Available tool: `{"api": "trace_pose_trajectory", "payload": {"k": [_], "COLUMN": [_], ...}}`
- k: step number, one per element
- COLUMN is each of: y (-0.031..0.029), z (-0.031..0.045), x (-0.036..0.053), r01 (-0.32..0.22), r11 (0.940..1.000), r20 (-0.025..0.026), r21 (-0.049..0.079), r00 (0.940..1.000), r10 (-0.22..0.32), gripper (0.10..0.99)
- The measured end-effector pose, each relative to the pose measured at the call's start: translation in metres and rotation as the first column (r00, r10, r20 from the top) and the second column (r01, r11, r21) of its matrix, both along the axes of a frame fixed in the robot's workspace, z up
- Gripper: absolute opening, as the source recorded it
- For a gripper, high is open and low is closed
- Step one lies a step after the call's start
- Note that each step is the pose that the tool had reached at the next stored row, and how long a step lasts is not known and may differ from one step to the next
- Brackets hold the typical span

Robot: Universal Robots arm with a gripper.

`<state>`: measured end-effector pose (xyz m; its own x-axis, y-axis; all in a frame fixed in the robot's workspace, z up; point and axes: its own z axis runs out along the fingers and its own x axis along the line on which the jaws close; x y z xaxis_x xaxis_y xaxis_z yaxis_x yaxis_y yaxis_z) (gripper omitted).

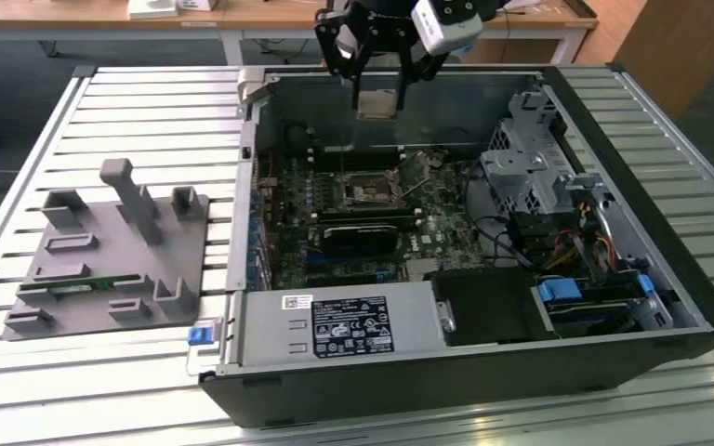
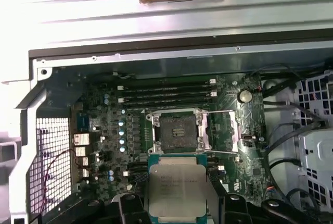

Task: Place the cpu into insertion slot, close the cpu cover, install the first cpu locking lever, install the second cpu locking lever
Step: 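Place the cpu into insertion slot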

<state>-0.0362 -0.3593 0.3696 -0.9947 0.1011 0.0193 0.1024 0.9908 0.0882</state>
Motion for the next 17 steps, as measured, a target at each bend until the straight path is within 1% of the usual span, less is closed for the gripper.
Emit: {"api": "trace_pose_trajectory", "payload": {"k": [2, 5, 9, 13, 17], "y": [0.0000, 0.0000, 0.0000, 0.0000, 0.0000], "z": [-0.0003, -0.0007, -0.0012, -0.0016, -0.0020], "x": [0.0000, 0.0000, 0.0000, 0.0000, 0.0000], "r01": [0.033, 0.077, 0.132, 0.189, 0.247], "r11": [0.9994, 0.9970, 0.9912, 0.9819, 0.9691], "r20": [0.0000, 0.0001, 0.0001, 0.0001, 0.0001], "r21": [0.000, 0.000, 0.000, 0.000, 0.000], "r00": [0.9994, 0.9970, 0.9912, 0.9819, 0.9691], "r10": [-0.033, -0.077, -0.132, -0.189, -0.247], "gripper": [0.529, 0.529, 0.529, 0.529, 0.529]}}
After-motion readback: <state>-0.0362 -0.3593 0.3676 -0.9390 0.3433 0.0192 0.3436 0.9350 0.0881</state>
